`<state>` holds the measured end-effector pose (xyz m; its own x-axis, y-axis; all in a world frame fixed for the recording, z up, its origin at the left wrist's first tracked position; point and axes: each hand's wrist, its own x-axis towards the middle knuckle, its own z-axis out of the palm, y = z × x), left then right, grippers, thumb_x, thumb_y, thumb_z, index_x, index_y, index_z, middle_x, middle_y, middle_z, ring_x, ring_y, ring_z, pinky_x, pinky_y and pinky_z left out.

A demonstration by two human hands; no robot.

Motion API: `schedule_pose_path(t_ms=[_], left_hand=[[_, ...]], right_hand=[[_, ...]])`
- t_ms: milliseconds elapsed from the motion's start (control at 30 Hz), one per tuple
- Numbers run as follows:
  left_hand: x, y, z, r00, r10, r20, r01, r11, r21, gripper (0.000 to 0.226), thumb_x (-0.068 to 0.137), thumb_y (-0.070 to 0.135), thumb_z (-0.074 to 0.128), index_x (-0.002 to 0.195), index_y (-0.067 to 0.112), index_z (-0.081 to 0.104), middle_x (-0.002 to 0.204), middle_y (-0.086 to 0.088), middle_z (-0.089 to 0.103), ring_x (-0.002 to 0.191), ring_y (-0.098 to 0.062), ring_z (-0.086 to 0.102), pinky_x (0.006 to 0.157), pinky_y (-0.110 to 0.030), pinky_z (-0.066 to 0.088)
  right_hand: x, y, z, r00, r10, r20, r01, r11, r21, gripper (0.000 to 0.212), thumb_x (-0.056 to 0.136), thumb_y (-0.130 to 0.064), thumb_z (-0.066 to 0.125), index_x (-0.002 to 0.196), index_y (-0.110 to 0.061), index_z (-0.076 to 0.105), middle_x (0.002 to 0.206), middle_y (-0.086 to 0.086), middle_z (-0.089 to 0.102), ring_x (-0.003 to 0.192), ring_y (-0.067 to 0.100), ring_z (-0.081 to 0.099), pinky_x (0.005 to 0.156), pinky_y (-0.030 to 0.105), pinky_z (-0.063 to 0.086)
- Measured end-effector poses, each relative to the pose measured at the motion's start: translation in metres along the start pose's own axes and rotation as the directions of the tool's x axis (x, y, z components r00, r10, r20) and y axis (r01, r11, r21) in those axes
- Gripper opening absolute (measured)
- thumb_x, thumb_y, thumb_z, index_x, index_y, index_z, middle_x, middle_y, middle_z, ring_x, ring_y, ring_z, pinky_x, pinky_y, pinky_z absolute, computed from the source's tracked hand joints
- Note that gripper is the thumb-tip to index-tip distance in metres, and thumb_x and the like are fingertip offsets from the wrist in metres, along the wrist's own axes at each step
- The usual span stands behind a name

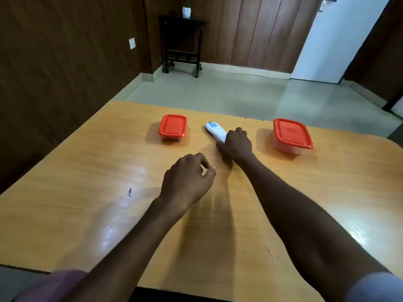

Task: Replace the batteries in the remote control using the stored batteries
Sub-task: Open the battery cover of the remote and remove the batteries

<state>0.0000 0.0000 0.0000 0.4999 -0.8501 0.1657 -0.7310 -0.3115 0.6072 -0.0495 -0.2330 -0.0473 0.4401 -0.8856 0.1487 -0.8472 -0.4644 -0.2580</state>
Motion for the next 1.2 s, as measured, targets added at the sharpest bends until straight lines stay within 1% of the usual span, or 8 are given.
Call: schedule_pose_path(t_ms=[133,267,433,567,633,733,967,1200], left_hand=[[0.004,0.000,0.008,0.999,-0.032,0.022,0.032,0.999,0.006,0.023,0.088,0.052,0.057,0.090,0.031,0.065,0.094,0.011,0.068,0.088,-0.016,0.063,0.070,-0.032,0.048],[0.007,0.005,0.016,0.975,-0.167,0.145,0.194,0.962,-0.195,0.023,0.083,0.052,0.062,0.089,0.031,0.067,0.085,0.009,0.070,0.085,-0.018,0.067,0.076,-0.035,0.056],[-0.005,0.029,0.028,0.842,-0.217,0.494,0.524,0.548,-0.652,0.034,0.096,0.045,0.058,0.113,0.017,0.067,0.109,-0.009,0.070,0.092,-0.028,0.073,0.079,-0.045,0.063],[-0.027,0.051,0.040,0.839,-0.128,0.530,0.540,0.324,-0.777,0.028,0.100,0.024,0.058,0.120,0.005,0.063,0.115,-0.018,0.072,0.093,-0.027,0.074,0.069,-0.042,0.062],[-0.037,0.056,0.046,0.835,-0.110,0.539,0.545,0.299,-0.783,0.027,0.101,0.018,0.054,0.125,0.009,0.062,0.115,-0.016,0.072,0.093,-0.027,0.072,0.071,-0.045,0.062],[-0.047,0.062,0.051,0.818,-0.044,0.573,0.553,0.336,-0.763,0.032,0.104,0.016,0.049,0.134,0.017,0.059,0.123,-0.012,0.070,0.108,-0.031,0.068,0.086,-0.055,0.058],[-0.047,0.064,0.061,0.891,-0.029,0.454,0.436,0.334,-0.836,0.043,0.106,0.022,0.044,0.147,0.034,0.046,0.132,-0.005,0.067,0.110,-0.029,0.068,0.077,-0.049,0.059],[-0.046,0.065,0.071,0.933,-0.052,0.357,0.354,0.320,-0.879,0.038,0.102,0.029,0.052,0.140,0.030,0.055,0.118,-0.003,0.074,0.099,-0.018,0.073,0.069,-0.037,0.059]], right_hand=[[-0.003,0.001,-0.005,0.998,0.042,0.042,-0.044,0.998,0.035,0.050,0.095,-0.044,0.060,0.121,-0.002,0.061,0.128,0.018,0.051,0.122,0.035,0.046,0.076,0.035,0.038],[-0.053,0.012,-0.025,0.999,-0.040,-0.007,0.041,0.996,0.084,0.047,0.094,-0.045,0.059,0.118,-0.005,0.062,0.119,0.016,0.053,0.119,0.035,0.046,0.076,0.036,0.039],[-0.154,0.034,-0.062,0.994,-0.070,-0.078,0.089,0.960,0.267,0.046,0.090,-0.057,0.056,0.109,-0.017,0.067,0.097,0.003,0.051,0.105,0.025,0.048,0.071,0.033,0.036],[-0.214,0.047,-0.085,1.000,0.011,-0.009,-0.005,0.873,0.488,0.045,0.077,-0.066,0.064,0.095,-0.025,0.069,0.088,-0.010,0.064,0.088,0.008,0.058,0.061,0.026,0.042],[-0.226,0.057,-0.094,0.982,0.093,0.165,-0.185,0.668,0.721,0.041,0.073,-0.057,0.079,0.096,-0.024,0.072,0.088,-0.007,0.073,0.074,0.008,0.069,0.054,0.028,0.052],[-0.227,0.072,-0.100,0.932,0.115,0.343,-0.361,0.352,0.864,0.029,0.089,-0.040,0.074,0.102,-0.013,0.073,0.095,0.007,0.078,0.063,0.014,0.073,0.050,0.033,0.057],[-0.226,0.067,-0.084,0.965,0.001,0.261,-0.246,0.332,0.911,0.038,0.102,-0.034,0.060,0.139,-0.025,0.055,0.106,0.013,0.069,0.079,0.029,0.077,0.051,0.037,0.059],[-0.225,0.055,-0.079,0.980,0.027,0.198,-0.199,0.245,0.949,0.028,0.102,-0.035,0.058,0.131,-0.038,0.056,0.103,0.010,0.074,0.080,0.030,0.078,0.052,0.043,0.062]])
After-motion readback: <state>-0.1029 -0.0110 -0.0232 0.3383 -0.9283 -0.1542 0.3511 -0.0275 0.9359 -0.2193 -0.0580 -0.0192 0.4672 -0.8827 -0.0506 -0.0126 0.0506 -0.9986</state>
